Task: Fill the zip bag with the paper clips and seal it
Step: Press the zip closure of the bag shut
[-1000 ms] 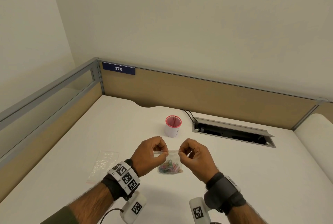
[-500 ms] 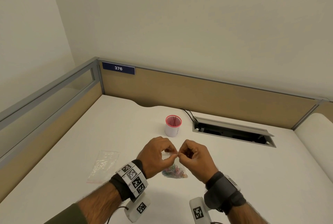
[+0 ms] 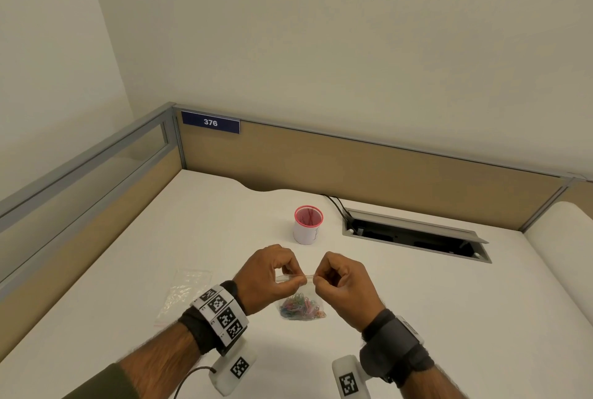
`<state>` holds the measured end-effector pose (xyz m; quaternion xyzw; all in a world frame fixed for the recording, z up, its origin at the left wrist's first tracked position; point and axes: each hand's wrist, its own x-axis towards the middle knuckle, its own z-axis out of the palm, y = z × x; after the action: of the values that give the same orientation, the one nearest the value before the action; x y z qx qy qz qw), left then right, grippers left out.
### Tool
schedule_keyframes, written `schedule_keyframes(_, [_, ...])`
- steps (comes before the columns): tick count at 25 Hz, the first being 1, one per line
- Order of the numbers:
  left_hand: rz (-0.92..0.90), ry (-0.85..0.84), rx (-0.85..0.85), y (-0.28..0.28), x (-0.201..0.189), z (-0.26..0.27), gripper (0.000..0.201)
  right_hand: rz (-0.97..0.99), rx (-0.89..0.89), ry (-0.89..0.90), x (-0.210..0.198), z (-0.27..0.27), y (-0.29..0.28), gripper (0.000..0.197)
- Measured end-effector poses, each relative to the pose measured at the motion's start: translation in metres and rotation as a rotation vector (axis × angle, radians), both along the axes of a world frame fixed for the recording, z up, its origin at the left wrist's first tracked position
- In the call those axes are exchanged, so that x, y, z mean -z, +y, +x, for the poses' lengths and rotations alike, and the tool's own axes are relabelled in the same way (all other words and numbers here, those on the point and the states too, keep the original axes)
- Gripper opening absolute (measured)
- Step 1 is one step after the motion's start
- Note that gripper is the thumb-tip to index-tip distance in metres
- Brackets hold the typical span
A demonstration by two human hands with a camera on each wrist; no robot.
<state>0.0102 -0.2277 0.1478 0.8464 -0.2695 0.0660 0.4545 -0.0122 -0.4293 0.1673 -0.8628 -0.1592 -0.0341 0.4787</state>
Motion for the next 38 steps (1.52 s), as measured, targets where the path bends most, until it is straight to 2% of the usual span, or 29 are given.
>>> schedule_keyframes(3, [-0.012, 0.030, 0.007, 0.008, 0.002, 0.000, 0.007, 0.015, -0.009, 0.011, 0.001, 0.000, 0.002, 0.010])
schedule_keyframes(12, [-0.043, 0.068, -0.013, 0.029, 0.007, -0.004, 0.004, 0.053, 0.038, 0.019, 0.002, 0.000, -0.011, 0.013])
schedule_keyframes(20, [-0.039, 0.118, -0.014, 0.042, 0.013, 0.001, 0.015, 0.058, 0.062, 0.040, 0.011, 0.004, -0.015, 0.013])
schedule_keyframes(22, [-0.035, 0.153, -0.007, 0.046, 0.016, 0.004, 0.015, 0.063, 0.074, 0.061, 0.014, 0.005, -0.015, 0.013])
schedule_keyframes(25, [-0.048, 0.244, 0.011, 0.049, 0.021, 0.009, 0.005, 0.092, 0.103, 0.112, 0.022, 0.007, -0.015, 0.015])
schedule_keyframes(27, [-0.044, 0.293, 0.023, 0.050, 0.027, 0.016, 0.012, 0.145, 0.134, 0.164, 0.028, 0.009, -0.013, 0.016])
schedule_keyframes(30, [-0.076, 0.359, 0.024, 0.042, 0.034, 0.032, 0.015, 0.218, 0.180, 0.246, 0.037, 0.017, -0.014, 0.013])
schedule_keyframes(34, [-0.106, 0.446, -0.058, 0.016, 0.046, 0.057, 0.003, 0.312, 0.314, 0.331, 0.053, 0.038, -0.023, 0.003])
schedule_keyframes(38, [-0.144, 0.512, -0.151, -0.014, 0.060, 0.087, 0.004, 0.253, 0.401, 0.308, 0.073, 0.070, -0.039, 0.007])
